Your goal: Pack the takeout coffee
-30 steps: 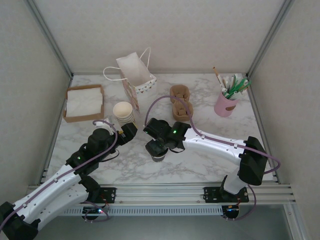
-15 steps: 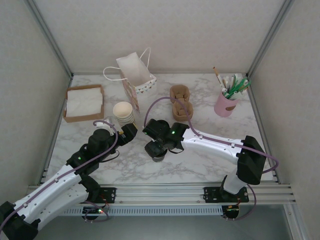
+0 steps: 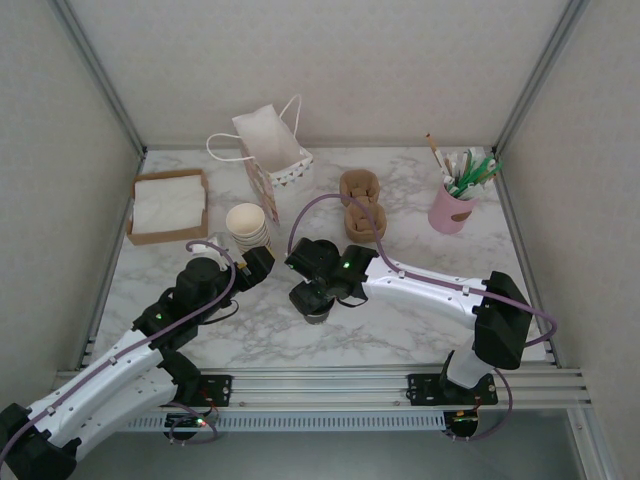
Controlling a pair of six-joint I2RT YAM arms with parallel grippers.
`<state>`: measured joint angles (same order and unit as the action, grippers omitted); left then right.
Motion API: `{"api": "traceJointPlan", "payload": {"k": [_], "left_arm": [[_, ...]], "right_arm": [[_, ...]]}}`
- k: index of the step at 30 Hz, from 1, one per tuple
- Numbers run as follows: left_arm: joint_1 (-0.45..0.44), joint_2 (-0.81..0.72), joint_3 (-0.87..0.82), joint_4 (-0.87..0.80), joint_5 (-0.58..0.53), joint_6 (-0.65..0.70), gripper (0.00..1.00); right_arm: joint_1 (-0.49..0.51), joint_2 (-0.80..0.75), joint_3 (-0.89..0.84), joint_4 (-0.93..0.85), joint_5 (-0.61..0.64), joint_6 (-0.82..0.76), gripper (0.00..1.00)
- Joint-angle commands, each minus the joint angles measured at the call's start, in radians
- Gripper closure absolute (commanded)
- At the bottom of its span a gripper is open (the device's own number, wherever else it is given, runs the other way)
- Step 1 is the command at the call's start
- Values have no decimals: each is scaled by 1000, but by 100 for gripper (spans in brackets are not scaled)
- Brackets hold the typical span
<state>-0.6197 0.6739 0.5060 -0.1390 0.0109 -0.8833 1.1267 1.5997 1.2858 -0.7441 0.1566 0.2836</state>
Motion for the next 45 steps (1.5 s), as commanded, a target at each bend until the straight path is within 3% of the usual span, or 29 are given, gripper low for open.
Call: {"api": "traceJointPlan", "payload": {"k": [1, 45], "left_arm": [[9, -11, -15, 22, 14, -6, 0], [17, 3, -36, 46, 21, -9, 0]], "right_arm": [[15, -18, -19, 0, 1, 6, 31], [21, 20, 5, -30, 65, 1, 31]]}}
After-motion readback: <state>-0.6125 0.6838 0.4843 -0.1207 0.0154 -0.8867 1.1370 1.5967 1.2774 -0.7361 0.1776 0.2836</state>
